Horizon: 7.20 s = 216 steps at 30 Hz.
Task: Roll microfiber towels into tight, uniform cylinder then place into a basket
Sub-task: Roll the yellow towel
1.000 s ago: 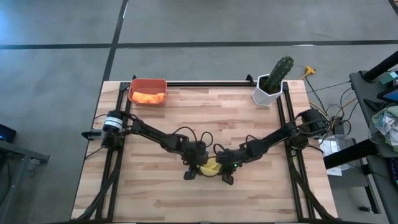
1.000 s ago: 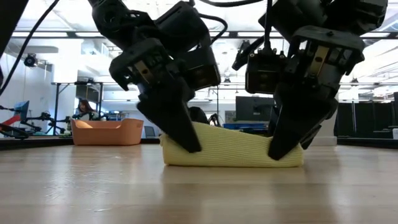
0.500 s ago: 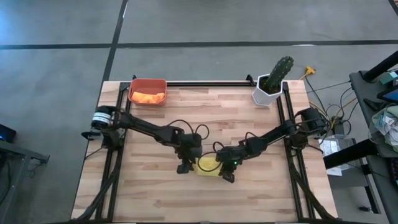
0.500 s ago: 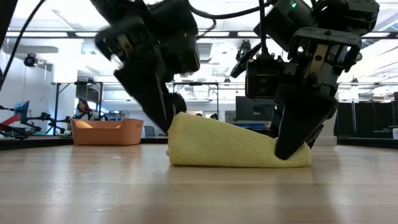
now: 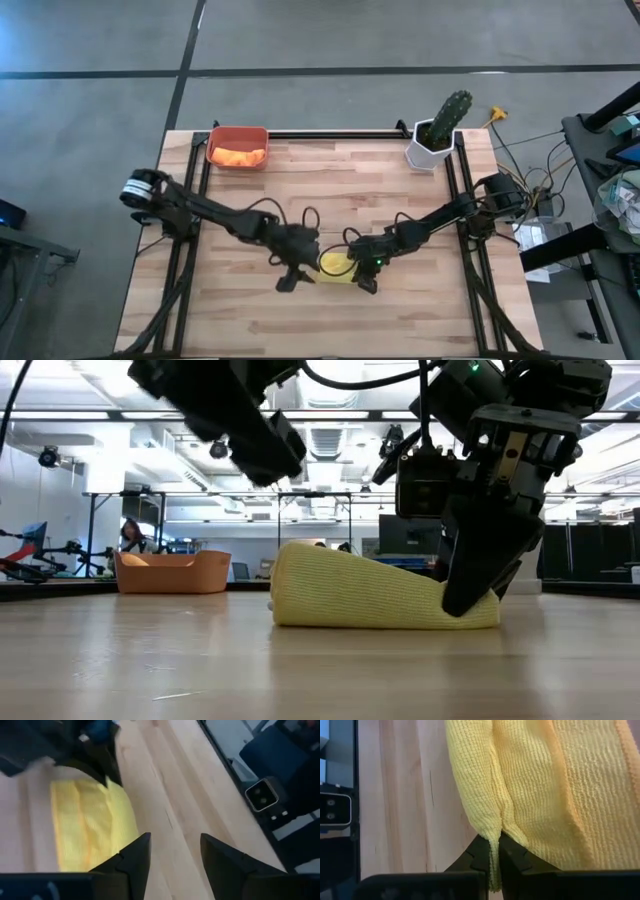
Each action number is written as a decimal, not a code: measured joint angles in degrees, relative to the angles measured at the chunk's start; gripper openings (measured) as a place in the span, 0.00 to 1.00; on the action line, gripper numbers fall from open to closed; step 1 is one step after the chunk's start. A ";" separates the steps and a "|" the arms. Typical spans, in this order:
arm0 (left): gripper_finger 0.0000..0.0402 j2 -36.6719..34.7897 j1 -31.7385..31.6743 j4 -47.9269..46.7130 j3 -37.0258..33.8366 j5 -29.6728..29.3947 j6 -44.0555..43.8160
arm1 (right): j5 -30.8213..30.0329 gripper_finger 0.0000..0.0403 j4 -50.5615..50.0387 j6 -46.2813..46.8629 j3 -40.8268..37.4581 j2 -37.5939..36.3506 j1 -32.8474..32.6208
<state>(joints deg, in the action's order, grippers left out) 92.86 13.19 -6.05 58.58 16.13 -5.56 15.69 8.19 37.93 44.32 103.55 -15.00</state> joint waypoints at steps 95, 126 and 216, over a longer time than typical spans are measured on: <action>0.56 10.08 10.58 24.01 -10.96 -28.45 -0.18 | 2.29 0.03 -0.20 2.58 0.06 -0.07 0.04; 0.01 14.25 10.73 27.51 -10.36 -21.03 -6.30 | 2.11 0.07 -0.43 3.85 -0.07 -3.58 0.02; 0.00 13.60 4.44 47.52 -22.26 1.28 -40.11 | -26.19 0.44 -3.26 -42.88 16.85 8.05 -10.88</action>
<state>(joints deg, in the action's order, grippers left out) 106.45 17.63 41.47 36.32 17.41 -45.67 -10.50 4.93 -4.95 61.16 111.60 -25.89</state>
